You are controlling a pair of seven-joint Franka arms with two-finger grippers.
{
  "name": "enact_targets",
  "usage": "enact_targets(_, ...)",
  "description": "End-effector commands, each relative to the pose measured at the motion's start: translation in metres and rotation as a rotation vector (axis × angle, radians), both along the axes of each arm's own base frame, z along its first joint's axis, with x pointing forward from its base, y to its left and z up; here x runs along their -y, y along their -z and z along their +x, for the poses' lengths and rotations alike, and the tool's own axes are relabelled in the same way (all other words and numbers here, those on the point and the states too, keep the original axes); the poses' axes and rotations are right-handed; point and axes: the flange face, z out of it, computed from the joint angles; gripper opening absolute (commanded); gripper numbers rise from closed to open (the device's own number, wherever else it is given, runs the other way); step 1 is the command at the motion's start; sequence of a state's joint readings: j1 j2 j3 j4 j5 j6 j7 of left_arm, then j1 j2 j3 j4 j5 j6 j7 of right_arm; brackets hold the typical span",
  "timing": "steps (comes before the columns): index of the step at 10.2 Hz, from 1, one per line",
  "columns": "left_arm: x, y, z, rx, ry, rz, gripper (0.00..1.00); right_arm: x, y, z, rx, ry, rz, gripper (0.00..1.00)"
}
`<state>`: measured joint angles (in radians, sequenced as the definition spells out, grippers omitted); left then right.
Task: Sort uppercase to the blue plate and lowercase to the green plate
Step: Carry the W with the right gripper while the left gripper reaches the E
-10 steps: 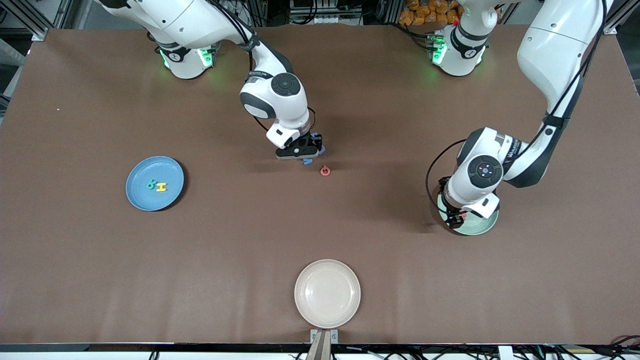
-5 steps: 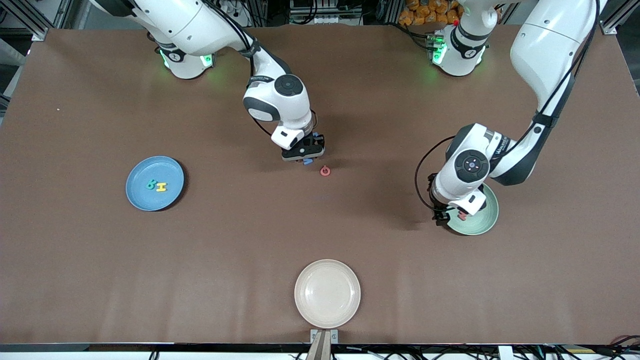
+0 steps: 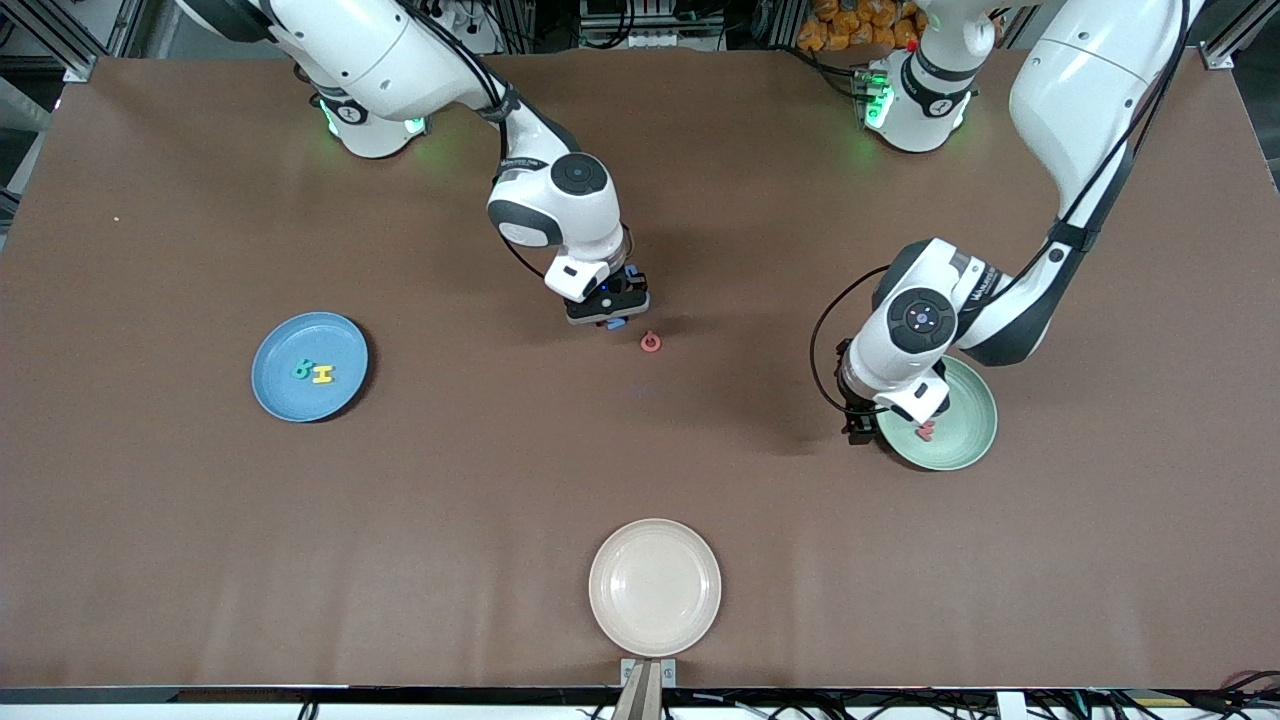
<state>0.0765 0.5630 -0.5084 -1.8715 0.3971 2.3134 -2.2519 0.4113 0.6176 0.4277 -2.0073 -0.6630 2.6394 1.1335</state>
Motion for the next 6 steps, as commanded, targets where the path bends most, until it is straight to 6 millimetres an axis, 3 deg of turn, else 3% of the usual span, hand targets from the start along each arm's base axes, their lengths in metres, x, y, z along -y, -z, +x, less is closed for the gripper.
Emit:
enact_targets(1, 0.0025, -0.0077, -0.0034, -0.003, -0.018, -0.001, 1.00, -0.0037, 0.0041, 0.0061, 0.009, 0.008, 0.016, 0.44)
enact_targets(4, 0.0032, -0.0073, -0.0042, -0.003, -0.015, -0.001, 1.00, -0.0023, 0.0045, 0.0074, 0.009, 0.008, 0.013, 0.31)
enact_targets(6, 0.0081, -0.0072, -0.0072, -0.006, -0.005, -0.003, 1.00, 0.0010, 0.0052, 0.0107, 0.010, 0.010, 0.009, 0.28)
